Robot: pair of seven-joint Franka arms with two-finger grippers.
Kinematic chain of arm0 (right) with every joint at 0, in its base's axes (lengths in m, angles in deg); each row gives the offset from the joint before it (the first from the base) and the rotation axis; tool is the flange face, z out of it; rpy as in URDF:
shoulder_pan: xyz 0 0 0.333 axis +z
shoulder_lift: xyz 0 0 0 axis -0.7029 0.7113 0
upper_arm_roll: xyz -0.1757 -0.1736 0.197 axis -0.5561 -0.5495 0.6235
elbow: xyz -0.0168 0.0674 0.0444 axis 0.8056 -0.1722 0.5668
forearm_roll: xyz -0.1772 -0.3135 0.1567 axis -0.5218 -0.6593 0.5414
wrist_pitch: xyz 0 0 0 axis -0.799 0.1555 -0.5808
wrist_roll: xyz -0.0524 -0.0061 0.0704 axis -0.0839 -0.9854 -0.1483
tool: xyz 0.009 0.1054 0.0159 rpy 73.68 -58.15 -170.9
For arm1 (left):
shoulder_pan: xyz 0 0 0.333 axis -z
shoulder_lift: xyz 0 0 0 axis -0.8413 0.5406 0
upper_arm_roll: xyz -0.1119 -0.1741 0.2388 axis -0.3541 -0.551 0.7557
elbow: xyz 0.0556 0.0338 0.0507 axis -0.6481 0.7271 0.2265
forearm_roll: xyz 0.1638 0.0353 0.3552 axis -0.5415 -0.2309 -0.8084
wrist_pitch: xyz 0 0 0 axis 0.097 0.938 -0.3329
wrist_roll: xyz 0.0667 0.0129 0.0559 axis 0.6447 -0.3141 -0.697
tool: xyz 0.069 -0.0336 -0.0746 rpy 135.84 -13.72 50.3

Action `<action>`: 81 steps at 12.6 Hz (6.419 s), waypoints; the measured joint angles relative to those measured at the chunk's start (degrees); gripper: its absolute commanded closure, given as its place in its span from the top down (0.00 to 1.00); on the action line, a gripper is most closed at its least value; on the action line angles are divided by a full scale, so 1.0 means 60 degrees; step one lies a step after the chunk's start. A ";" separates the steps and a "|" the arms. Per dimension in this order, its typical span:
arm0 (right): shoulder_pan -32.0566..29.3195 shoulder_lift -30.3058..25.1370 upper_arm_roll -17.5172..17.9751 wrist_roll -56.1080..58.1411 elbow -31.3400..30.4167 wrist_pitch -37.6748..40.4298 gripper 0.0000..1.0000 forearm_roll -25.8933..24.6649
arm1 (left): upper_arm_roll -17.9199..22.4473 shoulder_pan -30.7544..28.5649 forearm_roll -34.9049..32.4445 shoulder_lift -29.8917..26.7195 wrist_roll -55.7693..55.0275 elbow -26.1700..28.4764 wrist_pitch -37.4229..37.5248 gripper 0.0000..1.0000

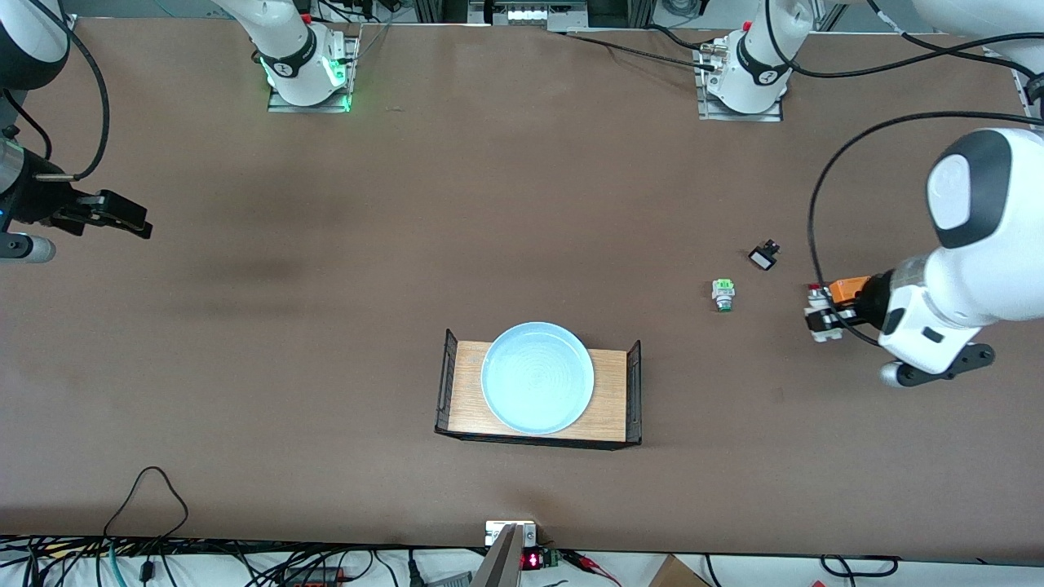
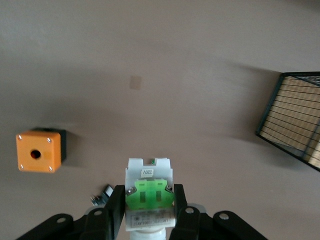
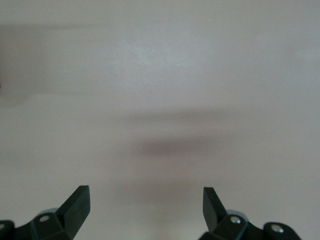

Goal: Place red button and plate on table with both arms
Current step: 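Lift the green button and carry it beside the orange box, then set down the button with the left gripper while the right gripper reaches forward, then lower the right gripper to the plate rim and grasp it while the left withdraws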

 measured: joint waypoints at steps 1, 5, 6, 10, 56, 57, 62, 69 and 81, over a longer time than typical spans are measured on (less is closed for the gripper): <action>0.0158 0.0000 0.0008 -0.0515 0.0006 0.0033 1.00 0.0103 | -0.0001 -0.0159 0.0001 -0.0155 0.0577 0.0675 -0.0656 0.00; 0.1378 0.0004 0.0061 -0.2318 0.0007 0.0217 1.00 0.0144 | -0.0014 -0.0479 0.0107 -0.0501 0.2154 0.3322 -0.3447 0.00; 0.1691 0.0010 0.0071 -0.2789 0.0007 0.0265 1.00 0.0148 | -0.0031 -0.0489 0.0256 -0.0500 0.2288 0.3842 -0.4210 0.00; 0.2940 0.0235 0.0101 -0.4195 0.0007 0.0293 1.00 0.0171 | -0.0426 -0.0481 0.0507 -0.0087 0.2453 0.5220 -0.6735 0.00; 0.5887 0.6045 0.0001 -1.4211 0.3687 -0.5167 1.00 0.1725 | -0.2862 -0.2895 -0.1787 -0.4853 0.1673 0.3867 -0.0749 1.00; 0.5886 0.6085 0.0001 -1.4211 0.3688 -0.5323 1.00 0.1725 | -0.3122 -0.3222 -0.1788 -0.4957 0.1769 0.3664 -0.0504 1.00; 0.5809 0.6340 -0.0003 -1.4211 0.3688 -0.5756 1.00 0.1725 | -0.3364 -0.3369 -0.1788 -0.5020 0.1969 0.3220 -0.0039 1.00; 0.5773 0.6605 -0.0003 -1.4218 0.3691 -0.6037 0.43 0.1725 | -0.3381 -0.3253 -0.2474 -0.4711 0.2166 0.3223 -0.0039 1.00; 0.5743 0.6597 -0.0003 -1.4224 0.3784 -0.6059 0.01 0.2183 | -0.3384 -0.3240 -0.2474 -0.4705 0.2168 0.3056 -0.0037 1.00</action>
